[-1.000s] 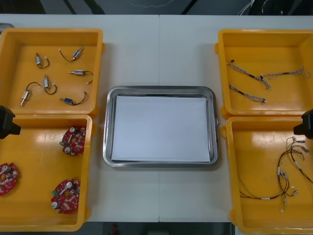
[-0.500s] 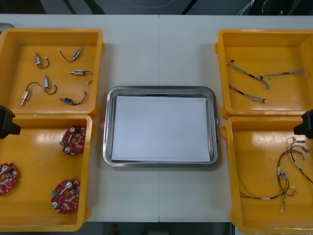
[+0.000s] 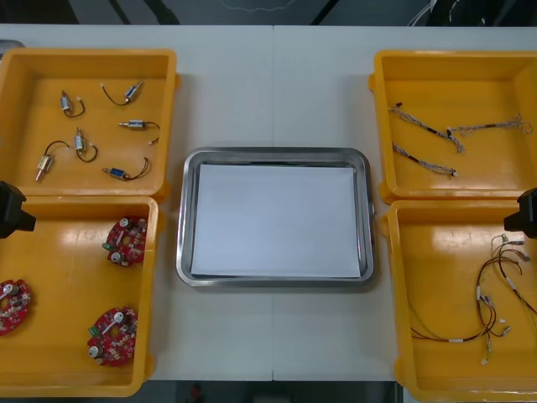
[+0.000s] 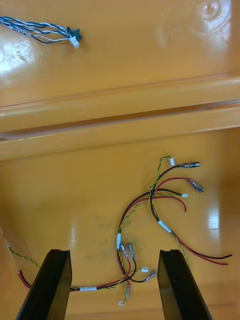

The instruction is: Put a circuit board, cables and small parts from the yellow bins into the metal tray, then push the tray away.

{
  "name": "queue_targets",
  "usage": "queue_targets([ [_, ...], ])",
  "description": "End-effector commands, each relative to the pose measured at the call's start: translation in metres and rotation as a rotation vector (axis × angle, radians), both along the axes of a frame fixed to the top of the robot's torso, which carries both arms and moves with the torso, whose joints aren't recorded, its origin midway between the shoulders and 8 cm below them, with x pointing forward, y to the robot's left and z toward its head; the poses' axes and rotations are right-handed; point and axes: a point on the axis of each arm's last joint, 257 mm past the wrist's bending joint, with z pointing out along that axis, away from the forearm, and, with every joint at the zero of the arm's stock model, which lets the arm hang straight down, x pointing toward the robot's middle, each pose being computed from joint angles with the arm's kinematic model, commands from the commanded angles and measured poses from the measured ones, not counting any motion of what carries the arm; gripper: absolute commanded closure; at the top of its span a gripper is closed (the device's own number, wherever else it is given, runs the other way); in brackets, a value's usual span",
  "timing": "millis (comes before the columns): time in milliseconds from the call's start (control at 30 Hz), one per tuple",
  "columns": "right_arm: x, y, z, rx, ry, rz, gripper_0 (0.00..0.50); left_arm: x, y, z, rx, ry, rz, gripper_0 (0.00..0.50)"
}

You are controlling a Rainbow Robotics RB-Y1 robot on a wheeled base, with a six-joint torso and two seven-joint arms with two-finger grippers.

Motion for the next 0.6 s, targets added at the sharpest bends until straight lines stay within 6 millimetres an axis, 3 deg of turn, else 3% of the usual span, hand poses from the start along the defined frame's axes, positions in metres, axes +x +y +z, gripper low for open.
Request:
queue_targets([
  [33,-0.002,-0.019,0.012,-0.042,-0.015,-0.004,0.0,-0.004,0.017,0.013,0.073,-0.02,-0.027,0.0],
  [500,-0.002,-0.019,0.012,-0.042,-0.015,-0.004,0.0,-0.004,0.017,0.013,0.073,-0.02,-0.027,0.0],
  [533,-0.002,-0.019,0.012,-0.042,-0.015,-0.004,0.0,-0.016,0.012,-0.013,0.039,0.043,-0.02,0.0],
  [600,-0.002,-0.019,0.012,-0.042,-0.015,-0.004,0.0,-0.017,0.013,-0.015,0.035,0.046,-0.017,0.0],
])
